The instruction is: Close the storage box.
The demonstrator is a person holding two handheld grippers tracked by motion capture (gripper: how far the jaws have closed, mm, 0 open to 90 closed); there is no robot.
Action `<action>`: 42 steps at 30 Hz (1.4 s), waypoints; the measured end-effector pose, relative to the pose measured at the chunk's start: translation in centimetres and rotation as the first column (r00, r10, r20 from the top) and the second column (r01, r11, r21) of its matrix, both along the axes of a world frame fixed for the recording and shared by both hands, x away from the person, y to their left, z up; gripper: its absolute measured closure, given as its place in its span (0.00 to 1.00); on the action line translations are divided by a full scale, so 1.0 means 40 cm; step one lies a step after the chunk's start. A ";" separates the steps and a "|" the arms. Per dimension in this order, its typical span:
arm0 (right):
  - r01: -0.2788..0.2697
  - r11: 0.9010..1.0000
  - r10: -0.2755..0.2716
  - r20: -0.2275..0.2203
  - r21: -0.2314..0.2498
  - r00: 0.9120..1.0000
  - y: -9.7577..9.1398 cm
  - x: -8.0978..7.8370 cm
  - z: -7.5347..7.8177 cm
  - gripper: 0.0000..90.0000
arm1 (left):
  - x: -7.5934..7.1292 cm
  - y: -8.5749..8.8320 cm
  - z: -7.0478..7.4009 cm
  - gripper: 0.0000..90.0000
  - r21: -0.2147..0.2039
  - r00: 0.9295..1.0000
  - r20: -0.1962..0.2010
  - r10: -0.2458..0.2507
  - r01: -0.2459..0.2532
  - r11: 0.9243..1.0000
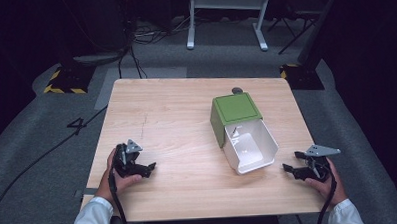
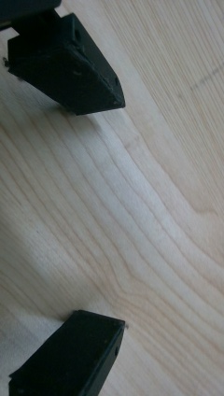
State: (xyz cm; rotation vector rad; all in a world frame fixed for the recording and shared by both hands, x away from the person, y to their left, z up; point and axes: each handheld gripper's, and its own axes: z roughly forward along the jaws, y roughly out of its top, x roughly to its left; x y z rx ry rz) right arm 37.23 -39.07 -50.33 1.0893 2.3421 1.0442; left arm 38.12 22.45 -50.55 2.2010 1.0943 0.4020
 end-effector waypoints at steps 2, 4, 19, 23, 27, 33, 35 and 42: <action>-0.014 1.000 0.014 0.008 -0.001 1.000 0.000 0.000 0.000 0.26 | 0.005 -0.013 0.001 0.00 0.001 1.000 -0.003 0.000 0.000 1.000; -0.034 0.999 0.033 0.020 0.010 0.999 -0.003 -0.004 0.002 0.28 | 0.007 -0.028 0.001 0.00 0.002 1.000 0.001 -0.008 0.008 1.000; -0.192 0.979 0.187 0.064 0.073 0.980 0.059 -0.056 0.111 0.36 | 0.011 -0.058 0.001 0.00 0.003 0.999 -0.002 -0.033 0.033 0.999; -0.233 0.971 0.230 0.060 0.049 0.971 0.093 -0.066 0.121 0.38 | 0.010 -0.058 0.001 0.00 0.001 0.999 -0.004 -0.034 0.034 0.999; -0.267 0.962 0.263 0.065 0.053 0.962 0.121 -0.079 0.135 0.41 | 0.010 -0.058 0.001 0.00 0.000 0.999 -0.004 -0.034 0.034 0.999; -0.350 0.937 0.347 0.064 0.026 0.936 0.183 -0.090 0.151 0.50 | 0.010 -0.058 0.001 0.00 0.001 0.999 -0.004 -0.034 0.034 0.999; -0.373 0.928 0.372 0.065 0.007 0.926 0.212 -0.088 0.155 0.52 | 0.010 -0.058 0.001 0.00 0.000 0.999 -0.004 -0.034 0.034 0.999; -0.448 0.894 0.448 0.019 -0.020 0.894 0.284 -0.061 0.141 0.56 | 0.009 -0.059 0.000 0.00 0.000 0.999 -0.002 -0.039 0.039 0.999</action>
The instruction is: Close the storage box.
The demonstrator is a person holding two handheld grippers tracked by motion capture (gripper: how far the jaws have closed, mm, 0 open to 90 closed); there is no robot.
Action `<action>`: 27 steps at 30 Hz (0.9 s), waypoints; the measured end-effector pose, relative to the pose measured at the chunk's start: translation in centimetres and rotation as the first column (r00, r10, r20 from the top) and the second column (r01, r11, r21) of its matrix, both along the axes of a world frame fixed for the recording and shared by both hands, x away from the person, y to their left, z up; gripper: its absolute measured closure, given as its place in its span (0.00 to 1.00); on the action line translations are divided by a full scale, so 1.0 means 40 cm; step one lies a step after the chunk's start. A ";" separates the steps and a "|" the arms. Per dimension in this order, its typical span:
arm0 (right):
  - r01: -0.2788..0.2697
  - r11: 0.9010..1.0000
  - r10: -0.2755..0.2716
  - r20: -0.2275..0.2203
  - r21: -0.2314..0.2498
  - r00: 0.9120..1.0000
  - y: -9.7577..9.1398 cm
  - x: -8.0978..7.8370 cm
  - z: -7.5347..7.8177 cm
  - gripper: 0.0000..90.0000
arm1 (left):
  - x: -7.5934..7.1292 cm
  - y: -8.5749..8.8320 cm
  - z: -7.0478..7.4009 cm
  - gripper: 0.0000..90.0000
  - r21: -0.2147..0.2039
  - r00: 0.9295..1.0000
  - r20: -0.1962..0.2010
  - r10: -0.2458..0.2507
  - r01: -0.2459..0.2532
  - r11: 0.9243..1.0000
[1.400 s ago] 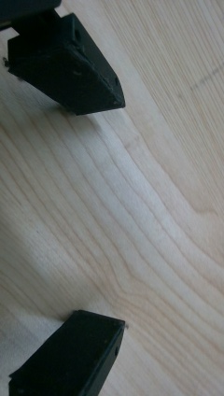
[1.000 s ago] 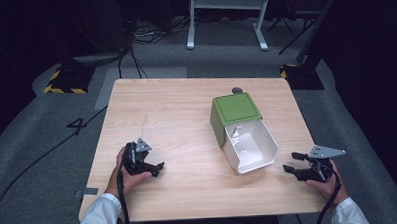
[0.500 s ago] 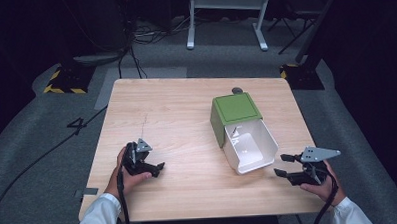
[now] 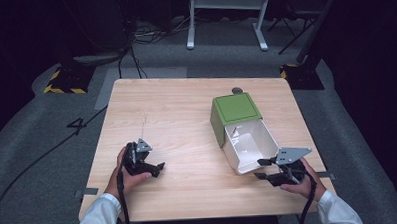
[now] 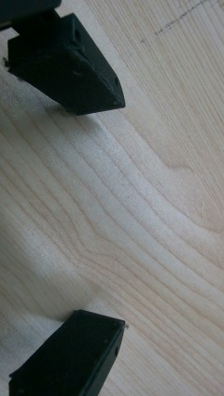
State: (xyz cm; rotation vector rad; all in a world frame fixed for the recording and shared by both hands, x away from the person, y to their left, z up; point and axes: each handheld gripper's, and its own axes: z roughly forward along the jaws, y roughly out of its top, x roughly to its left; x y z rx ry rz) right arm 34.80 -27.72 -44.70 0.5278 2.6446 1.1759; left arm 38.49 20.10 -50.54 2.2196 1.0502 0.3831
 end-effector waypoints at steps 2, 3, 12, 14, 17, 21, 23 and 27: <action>-0.024 1.000 0.024 -0.028 -0.004 0.999 0.020 0.016 -0.015 0.55 | -0.002 -0.003 -0.001 0.00 -0.007 1.000 -0.003 -0.007 0.007 1.000; -0.025 1.000 0.025 -0.035 -0.003 0.999 0.023 0.022 -0.018 0.55 | -0.003 -0.005 0.000 0.00 -0.002 1.000 -0.003 -0.008 0.008 1.000; -0.051 0.998 0.049 -0.052 -0.027 0.997 0.042 0.049 -0.047 0.57 | -0.003 -0.007 0.000 0.00 0.000 1.000 -0.002 -0.023 0.023 1.000; -0.060 0.998 0.059 -0.051 -0.025 0.997 0.039 0.052 -0.047 0.59 | -0.003 -0.007 0.000 0.00 0.000 1.000 -0.002 -0.023 0.023 1.000; -0.047 0.999 0.046 -0.036 -0.028 0.998 0.032 0.058 -0.044 0.62 | -0.003 -0.007 0.000 0.00 0.000 1.000 -0.002 -0.023 0.023 1.000; -0.037 0.999 0.036 -0.025 -0.033 0.999 0.023 0.062 -0.044 0.62 | -0.003 -0.007 0.000 0.00 0.000 1.000 -0.002 -0.023 0.023 1.000; -0.039 0.998 0.038 -0.013 -0.039 0.999 0.020 0.063 -0.042 0.63 | -0.003 -0.008 0.000 0.00 -0.001 1.000 -0.002 -0.022 0.022 1.000; -0.048 0.997 0.048 0.003 -0.053 0.999 0.025 0.065 -0.039 0.65 | -0.003 -0.007 0.000 0.00 -0.001 1.000 -0.002 -0.023 0.023 1.000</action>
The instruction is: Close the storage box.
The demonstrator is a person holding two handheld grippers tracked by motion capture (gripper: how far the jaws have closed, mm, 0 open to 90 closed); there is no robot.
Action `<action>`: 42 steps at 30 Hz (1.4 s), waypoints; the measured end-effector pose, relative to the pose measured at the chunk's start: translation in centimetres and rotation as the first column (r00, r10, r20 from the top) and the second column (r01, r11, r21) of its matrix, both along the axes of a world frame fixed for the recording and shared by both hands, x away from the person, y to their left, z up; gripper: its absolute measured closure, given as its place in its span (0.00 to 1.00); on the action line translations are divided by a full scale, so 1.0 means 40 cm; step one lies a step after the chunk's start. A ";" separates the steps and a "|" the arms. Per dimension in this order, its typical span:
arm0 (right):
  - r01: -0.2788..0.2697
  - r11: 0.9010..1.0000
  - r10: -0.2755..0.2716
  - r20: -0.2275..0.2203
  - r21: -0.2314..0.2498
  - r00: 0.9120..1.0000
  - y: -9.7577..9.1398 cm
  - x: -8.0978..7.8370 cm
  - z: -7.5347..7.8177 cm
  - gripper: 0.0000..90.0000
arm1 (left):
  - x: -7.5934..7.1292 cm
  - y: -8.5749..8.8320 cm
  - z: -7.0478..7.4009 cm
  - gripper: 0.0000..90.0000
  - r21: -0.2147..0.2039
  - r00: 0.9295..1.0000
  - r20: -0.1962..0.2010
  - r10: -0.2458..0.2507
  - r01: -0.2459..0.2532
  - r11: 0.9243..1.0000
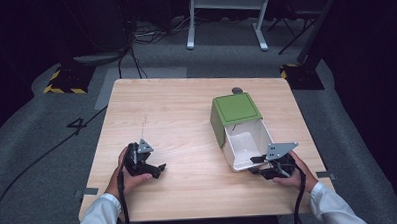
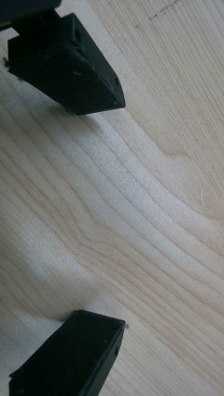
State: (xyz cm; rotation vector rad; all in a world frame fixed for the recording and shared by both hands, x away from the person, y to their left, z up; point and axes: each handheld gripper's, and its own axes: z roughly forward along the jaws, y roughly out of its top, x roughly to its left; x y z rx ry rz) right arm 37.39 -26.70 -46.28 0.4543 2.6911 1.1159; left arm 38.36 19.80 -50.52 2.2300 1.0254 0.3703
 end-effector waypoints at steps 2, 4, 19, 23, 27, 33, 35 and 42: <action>-0.009 1.000 0.009 0.006 -0.003 1.000 0.004 0.005 0.002 0.66 | 0.000 0.000 0.000 0.00 0.000 1.000 0.000 0.000 0.000 1.000; -0.011 1.000 0.011 0.004 0.002 1.000 0.006 0.010 0.005 0.68 | 0.000 0.000 0.000 0.00 0.000 1.000 0.000 0.000 0.000 1.000; -0.001 1.000 0.001 0.021 0.000 1.000 0.000 0.057 0.012 0.69 | 0.000 0.000 0.000 0.00 0.000 1.000 0.000 0.000 0.000 1.000; 0.021 1.000 -0.021 0.026 0.010 0.999 -0.008 0.071 0.017 0.68 | 0.000 0.000 0.000 0.00 0.000 1.000 0.000 0.000 0.000 1.000; 0.053 0.999 -0.054 0.055 0.009 0.997 -0.013 0.077 0.022 0.65 | 0.000 0.000 0.000 0.00 0.001 1.000 0.000 0.000 0.000 1.000; 0.101 0.995 -0.102 0.063 0.004 0.993 -0.019 0.103 0.028 0.63 | 0.000 0.000 0.000 0.00 0.000 1.000 0.000 0.000 0.000 1.000; 0.115 0.993 -0.115 0.052 0.009 0.992 -0.018 0.113 0.028 0.62 | 0.000 0.000 0.000 0.00 0.000 1.000 0.000 0.000 0.000 1.000; 0.148 0.989 -0.148 0.058 0.004 0.987 -0.005 0.137 0.030 0.60 | 0.000 0.000 0.000 0.00 0.000 1.000 0.000 0.000 0.000 1.000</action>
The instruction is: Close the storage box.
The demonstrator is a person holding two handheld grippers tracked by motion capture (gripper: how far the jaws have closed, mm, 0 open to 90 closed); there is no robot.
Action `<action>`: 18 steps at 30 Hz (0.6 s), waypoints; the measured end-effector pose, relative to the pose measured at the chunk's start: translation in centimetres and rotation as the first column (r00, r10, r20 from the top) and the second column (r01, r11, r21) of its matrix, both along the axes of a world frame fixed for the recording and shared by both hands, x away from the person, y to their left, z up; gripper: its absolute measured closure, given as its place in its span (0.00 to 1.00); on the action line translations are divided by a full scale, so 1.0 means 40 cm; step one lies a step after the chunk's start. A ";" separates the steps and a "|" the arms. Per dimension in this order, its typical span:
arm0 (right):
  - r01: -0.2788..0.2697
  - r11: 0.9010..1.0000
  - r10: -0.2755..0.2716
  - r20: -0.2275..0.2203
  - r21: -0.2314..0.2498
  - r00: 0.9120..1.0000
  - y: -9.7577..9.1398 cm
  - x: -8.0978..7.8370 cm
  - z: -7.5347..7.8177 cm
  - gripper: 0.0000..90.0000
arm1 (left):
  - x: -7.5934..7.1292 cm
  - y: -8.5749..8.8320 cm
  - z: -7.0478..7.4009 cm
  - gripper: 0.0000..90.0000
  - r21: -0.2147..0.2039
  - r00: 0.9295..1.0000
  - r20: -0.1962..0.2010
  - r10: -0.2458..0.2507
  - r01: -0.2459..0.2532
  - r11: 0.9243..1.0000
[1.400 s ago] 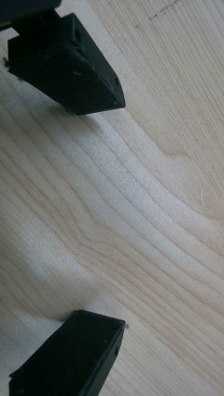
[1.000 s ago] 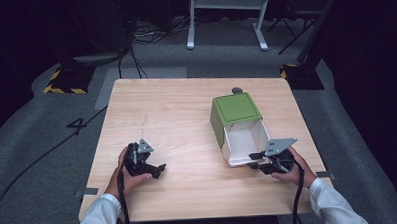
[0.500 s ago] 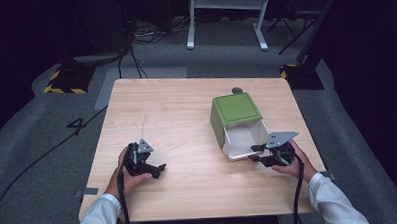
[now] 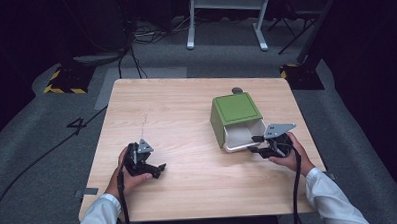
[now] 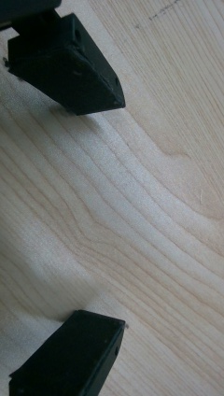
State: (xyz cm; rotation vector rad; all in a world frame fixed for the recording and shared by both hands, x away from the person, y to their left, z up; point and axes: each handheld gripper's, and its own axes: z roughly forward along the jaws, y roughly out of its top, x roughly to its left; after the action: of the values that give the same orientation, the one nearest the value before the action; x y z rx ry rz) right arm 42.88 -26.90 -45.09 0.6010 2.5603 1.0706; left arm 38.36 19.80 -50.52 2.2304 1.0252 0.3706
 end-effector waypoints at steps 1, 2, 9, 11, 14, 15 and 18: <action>0.002 1.000 -0.002 0.000 0.000 1.000 0.001 0.004 0.000 0.60 | 0.000 0.000 0.000 0.00 0.000 1.000 0.000 0.000 0.000 1.000; 0.007 1.000 -0.007 -0.002 -0.001 1.000 0.002 0.007 0.000 0.59 | 0.000 0.000 0.000 0.00 0.000 1.000 0.000 0.000 0.000 1.000; 0.032 0.999 -0.032 0.005 -0.006 0.999 0.016 0.028 0.000 0.58 | 0.000 0.000 0.000 0.00 -0.001 1.000 0.000 0.000 0.000 1.000; 0.047 0.999 -0.047 0.002 -0.004 0.999 0.019 0.037 0.001 0.56 | 0.000 0.000 0.000 0.00 0.000 1.000 0.000 0.000 0.000 1.000; 0.055 0.998 -0.055 -0.003 -0.001 0.998 0.021 0.042 0.001 0.55 | 0.000 0.000 0.000 0.00 0.000 1.000 0.000 0.000 0.000 1.000; 0.062 0.998 -0.062 -0.003 -0.001 0.998 0.024 0.046 0.000 0.55 | 0.000 0.000 0.000 0.00 -0.001 1.000 0.000 0.000 0.000 1.000; 0.066 0.998 -0.066 0.000 0.001 0.998 0.026 0.047 -0.001 0.55 | 0.000 0.000 0.000 0.00 0.000 1.000 0.000 0.000 0.000 1.000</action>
State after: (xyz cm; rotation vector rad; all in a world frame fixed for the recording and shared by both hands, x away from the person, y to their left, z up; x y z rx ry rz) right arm 44.78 -25.85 -45.13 0.6807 2.5217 1.0504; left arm 38.36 19.80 -50.52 2.2306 1.0251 0.3705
